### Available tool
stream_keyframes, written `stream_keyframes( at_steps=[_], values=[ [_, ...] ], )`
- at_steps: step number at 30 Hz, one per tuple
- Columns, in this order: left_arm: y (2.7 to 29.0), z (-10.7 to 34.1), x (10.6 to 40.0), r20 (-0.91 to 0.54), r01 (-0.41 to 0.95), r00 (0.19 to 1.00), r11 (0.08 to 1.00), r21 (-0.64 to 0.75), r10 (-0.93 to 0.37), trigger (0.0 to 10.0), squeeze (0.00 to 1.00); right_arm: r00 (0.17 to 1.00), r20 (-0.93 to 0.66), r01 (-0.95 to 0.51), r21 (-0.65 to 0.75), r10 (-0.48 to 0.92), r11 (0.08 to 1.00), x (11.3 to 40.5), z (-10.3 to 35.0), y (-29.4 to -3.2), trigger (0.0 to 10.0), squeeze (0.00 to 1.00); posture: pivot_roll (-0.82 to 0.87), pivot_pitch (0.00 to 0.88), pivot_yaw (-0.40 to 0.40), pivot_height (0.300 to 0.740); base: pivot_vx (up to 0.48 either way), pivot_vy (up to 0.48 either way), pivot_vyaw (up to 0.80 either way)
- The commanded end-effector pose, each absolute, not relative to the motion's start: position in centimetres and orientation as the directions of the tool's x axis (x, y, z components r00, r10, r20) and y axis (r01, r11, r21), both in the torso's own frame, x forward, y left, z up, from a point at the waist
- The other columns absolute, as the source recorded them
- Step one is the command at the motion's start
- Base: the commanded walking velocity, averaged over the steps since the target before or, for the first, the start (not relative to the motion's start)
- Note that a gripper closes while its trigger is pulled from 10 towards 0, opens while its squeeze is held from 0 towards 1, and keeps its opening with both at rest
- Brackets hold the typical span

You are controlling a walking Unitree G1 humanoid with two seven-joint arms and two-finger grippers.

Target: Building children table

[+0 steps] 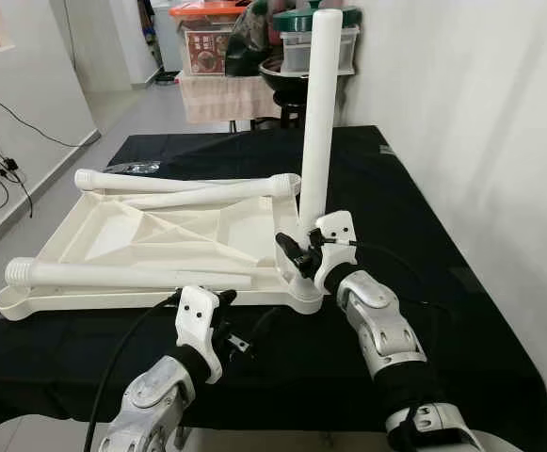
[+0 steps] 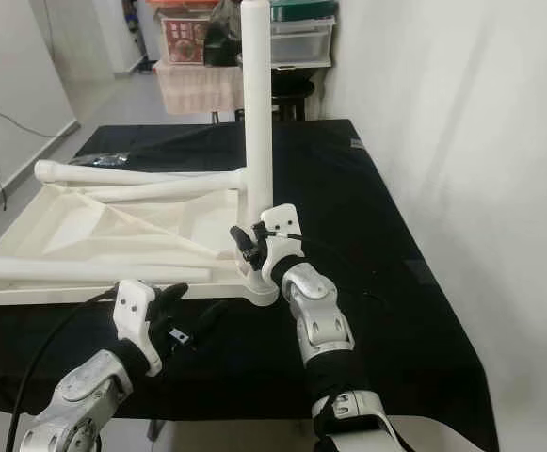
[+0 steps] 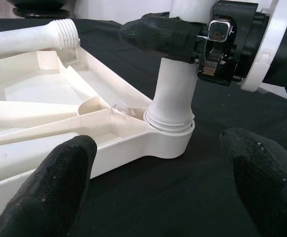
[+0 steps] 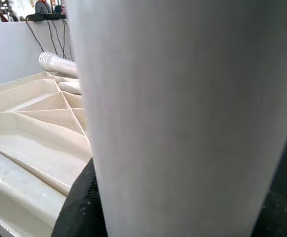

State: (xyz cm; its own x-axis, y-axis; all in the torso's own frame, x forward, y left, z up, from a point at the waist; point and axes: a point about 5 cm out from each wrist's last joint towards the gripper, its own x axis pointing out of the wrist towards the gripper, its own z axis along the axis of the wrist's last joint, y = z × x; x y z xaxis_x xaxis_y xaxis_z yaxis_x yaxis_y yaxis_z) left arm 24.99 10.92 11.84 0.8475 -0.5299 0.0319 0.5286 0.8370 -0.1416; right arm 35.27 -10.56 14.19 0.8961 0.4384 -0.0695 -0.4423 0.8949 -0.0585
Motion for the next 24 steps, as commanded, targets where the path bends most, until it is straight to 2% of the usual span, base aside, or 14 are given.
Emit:
stream_keyframes(
  at_steps=[1,2,3,7,10,11,14,15,18,23,24],
  values=[
    [11.2,11.8,25.1,0.033,0.516,0.855,0.845,-0.137,-0.517,10.0,0.0,0.889,-0.186,-0.43,-0.026,0.418,0.902,34.9,12.0,-11.5,10.0,1.0,-0.05,0.003,0.031,0.74,0.0,0.0,0.0],
    [11.1,11.8,25.1,0.032,0.521,0.852,0.842,-0.138,-0.522,10.0,0.0,0.883,-0.172,-0.446,-0.024,0.436,0.894,35.0,12.6,-11.3,10.0,1.0,-0.06,0.003,0.03,0.74,0.0,0.0,0.0],
    [11.0,11.8,25.1,0.031,0.529,0.847,0.837,-0.138,-0.53,10.0,0.0,0.845,-0.103,-0.526,0.009,0.524,0.85,35.6,14.6,-10.5,10.0,1.0,-0.05,0.002,0.031,0.74,0.0,0.0,0.0],
    [11.0,11.8,25.2,0.032,0.53,0.847,0.837,-0.138,-0.531,10.0,0.0,0.79,-0.037,-0.611,0.019,0.611,0.791,35.9,16.4,-9.8,10.0,1.0,-0.05,0.001,0.033,0.74,0.0,0.0,0.0],
    [11.0,11.8,25.2,0.034,0.528,0.848,0.838,-0.137,-0.529,10.0,0.0,0.627,-0.002,-0.779,-0.039,0.779,0.626,36.2,18.0,-9.0,10.0,1.0,-0.05,0.001,0.033,0.74,0.0,0.0,0.0],
    [10.9,11.8,25.2,0.034,0.528,0.848,0.838,-0.137,-0.529,10.0,0.0,0.562,-0.026,-0.827,-0.061,0.827,0.56,36.2,17.8,-8.7,10.0,0.0,-0.04,0.0,0.028,0.74,0.0,0.0,0.0],
    [10.9,11.8,25.2,0.034,0.527,0.849,0.839,-0.137,-0.528,10.0,0.0,0.437,-0.088,-0.899,-0.065,0.895,0.433,36.2,17.1,-8.4,10.0,0.0,-0.04,0.0,0.027,0.74,0.0,0.0,0.0],
    [10.9,11.8,25.2,0.034,0.527,0.849,0.839,-0.137,-0.528,10.0,0.0,0.437,-0.088,-0.899,-0.065,0.895,0.433,36.2,17.1,-8.4,10.0,0.0,-0.04,0.0,0.027,0.74,0.0,0.0,0.0],
    [10.8,11.7,25.2,0.033,0.527,0.849,0.839,-0.135,-0.527,10.0,0.0,0.339,-0.145,-0.941,-0.046,0.929,0.336,36.2,16.6,-8.2,10.0,0.0,-0.03,0.0,0.028,0.74,0.0,0.0,0.0],
    [10.8,11.7,25.1,0.031,0.527,0.849,0.839,-0.135,-0.528,10.0,0.0,0.292,-0.16,-0.956,-0.007,0.943,0.295,36.4,16.7,-8.2,10.0,0.0,-0.03,0.0,0.029,0.74,0.0,0.0,0.0],
    [10.8,11.7,25.1,0.03,0.527,0.848,0.839,-0.135,-0.528,10.0,0.0,0.284,-0.16,-0.957,0.012,0.945,0.289,36.5,16.7,-8.3,6.6,0.0,-0.03,0.0,0.029,0.74,0.0,0.0,0.0]
  ],
)
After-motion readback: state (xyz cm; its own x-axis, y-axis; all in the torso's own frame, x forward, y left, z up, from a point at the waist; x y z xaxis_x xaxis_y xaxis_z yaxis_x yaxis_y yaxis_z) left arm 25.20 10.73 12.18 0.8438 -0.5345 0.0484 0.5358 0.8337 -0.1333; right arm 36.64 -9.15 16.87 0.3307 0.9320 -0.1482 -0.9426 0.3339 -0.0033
